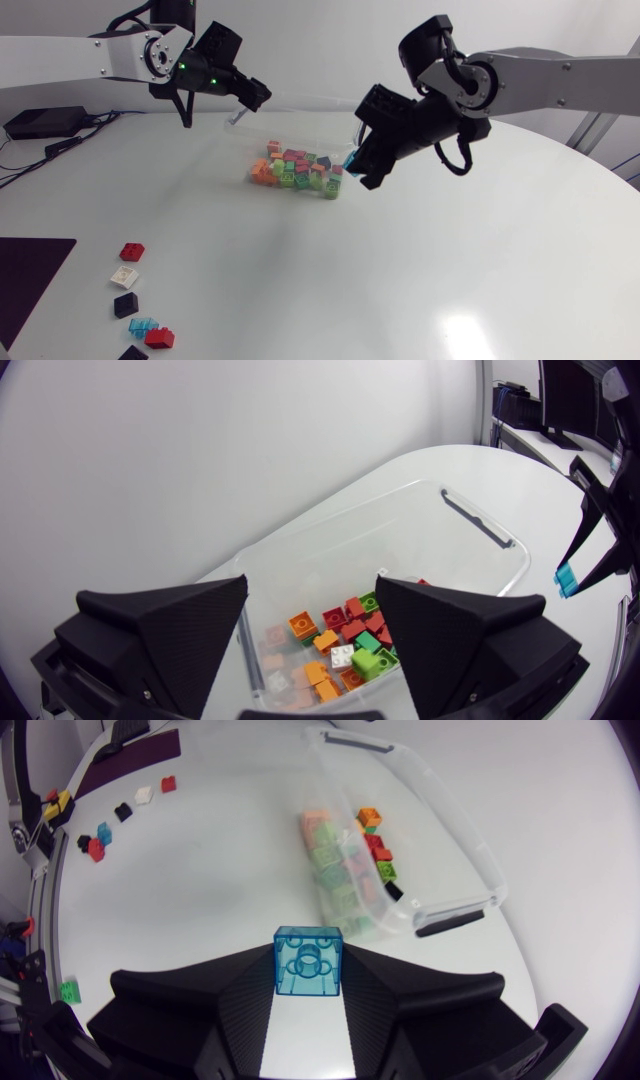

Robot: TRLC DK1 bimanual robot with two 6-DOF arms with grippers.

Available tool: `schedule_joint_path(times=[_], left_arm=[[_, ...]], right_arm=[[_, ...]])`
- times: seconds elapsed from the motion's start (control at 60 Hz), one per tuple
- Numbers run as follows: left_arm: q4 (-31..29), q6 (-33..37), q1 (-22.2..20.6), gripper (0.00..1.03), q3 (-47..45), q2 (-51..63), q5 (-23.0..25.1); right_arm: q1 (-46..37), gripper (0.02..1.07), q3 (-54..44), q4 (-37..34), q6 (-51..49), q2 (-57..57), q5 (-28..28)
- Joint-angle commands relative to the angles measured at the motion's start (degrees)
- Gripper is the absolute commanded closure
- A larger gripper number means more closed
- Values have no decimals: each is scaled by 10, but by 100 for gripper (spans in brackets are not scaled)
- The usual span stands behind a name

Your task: Place the duplo bricks in the container

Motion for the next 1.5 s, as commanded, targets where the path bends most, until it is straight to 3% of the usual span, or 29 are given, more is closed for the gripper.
schedule_joint_path(times=[0.0,0.417,0.75,0.783,0.817,0.883,0.9,1.483], left_arm=[[5,-20,20,4,13,-22,-2],[12,-7,85,4,-118,-158,6],[5,59,108,4,-245,-239,10],[-1,69,110,4,-258,-245,10],[-11,84,110,4,-274,-252,10],[-13,111,110,4,-310,-267,10],[-13,120,110,4,-321,-273,10],[-146,379,99,4,-543,-401,9]], right_arm=[[-6,78,47,11,32,26,-3],[-21,78,203,58,102,151,-1],[-28,77,289,95,131,230,17],[-28,72,294,101,131,238,26],[-28,58,298,110,133,245,35],[-30,12,302,122,135,252,54],[-30,6,300,127,135,253,57],[-90,6,87,301,174,115,157]])
